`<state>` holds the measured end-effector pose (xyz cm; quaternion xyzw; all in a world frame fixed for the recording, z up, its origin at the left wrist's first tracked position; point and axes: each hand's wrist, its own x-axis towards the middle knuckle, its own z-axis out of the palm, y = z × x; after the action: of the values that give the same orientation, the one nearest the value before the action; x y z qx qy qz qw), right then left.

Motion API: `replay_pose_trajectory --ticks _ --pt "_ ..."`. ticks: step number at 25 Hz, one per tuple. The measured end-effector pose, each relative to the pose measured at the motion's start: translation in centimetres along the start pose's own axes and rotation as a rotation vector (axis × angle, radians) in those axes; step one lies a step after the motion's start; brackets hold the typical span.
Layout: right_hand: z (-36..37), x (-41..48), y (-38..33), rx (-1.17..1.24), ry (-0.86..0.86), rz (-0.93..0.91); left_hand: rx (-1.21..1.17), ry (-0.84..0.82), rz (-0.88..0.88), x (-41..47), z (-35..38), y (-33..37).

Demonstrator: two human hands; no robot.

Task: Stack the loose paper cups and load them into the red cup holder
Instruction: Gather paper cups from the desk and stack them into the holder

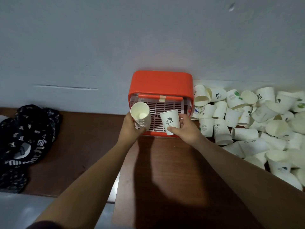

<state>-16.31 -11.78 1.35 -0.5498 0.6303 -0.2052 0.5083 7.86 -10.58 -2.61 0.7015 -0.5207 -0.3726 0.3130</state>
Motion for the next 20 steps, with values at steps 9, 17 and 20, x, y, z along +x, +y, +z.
replay_pose_trajectory --ticks 9,17,20 --pt "1.8 2.4 0.7 0.017 0.019 -0.004 -0.071 0.036 -0.071 1.8 1.9 0.0" --pt "2.2 4.3 1.7 -0.005 0.032 -0.054 -0.125 0.104 -0.095 5.1 3.3 0.1" --pt "2.4 5.0 1.8 -0.024 0.028 -0.072 -0.116 0.111 -0.107 6.7 3.7 0.0"
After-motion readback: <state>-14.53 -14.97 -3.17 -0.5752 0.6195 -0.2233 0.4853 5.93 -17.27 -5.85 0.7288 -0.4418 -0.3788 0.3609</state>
